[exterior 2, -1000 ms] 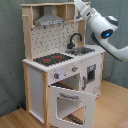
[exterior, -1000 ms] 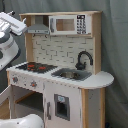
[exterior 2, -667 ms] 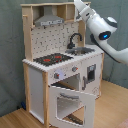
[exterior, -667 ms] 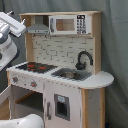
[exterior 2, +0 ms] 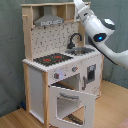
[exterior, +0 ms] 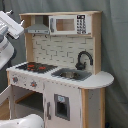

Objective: Play with the kitchen

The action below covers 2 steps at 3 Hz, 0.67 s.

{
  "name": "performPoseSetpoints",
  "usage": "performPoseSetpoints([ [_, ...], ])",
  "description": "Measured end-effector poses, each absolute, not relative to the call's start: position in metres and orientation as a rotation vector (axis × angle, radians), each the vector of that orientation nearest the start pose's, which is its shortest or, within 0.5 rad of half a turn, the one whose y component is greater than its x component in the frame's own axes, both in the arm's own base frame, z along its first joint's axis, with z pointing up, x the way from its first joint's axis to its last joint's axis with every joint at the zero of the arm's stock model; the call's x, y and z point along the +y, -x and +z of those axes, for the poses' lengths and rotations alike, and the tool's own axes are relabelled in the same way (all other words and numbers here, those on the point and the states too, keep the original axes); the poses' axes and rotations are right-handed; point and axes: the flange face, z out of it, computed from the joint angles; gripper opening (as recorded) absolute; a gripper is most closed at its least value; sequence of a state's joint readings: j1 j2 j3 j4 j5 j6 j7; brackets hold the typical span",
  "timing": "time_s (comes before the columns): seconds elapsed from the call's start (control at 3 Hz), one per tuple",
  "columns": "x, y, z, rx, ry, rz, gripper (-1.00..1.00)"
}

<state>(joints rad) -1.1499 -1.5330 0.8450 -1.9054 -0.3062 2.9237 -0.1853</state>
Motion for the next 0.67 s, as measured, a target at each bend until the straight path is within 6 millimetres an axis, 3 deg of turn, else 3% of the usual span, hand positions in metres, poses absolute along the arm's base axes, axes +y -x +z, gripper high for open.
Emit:
performPoseSetpoints([
  [0.67, 0.4509, -0.3245, 0.7382, 0.457, -0.942, 1.237, 1.0],
])
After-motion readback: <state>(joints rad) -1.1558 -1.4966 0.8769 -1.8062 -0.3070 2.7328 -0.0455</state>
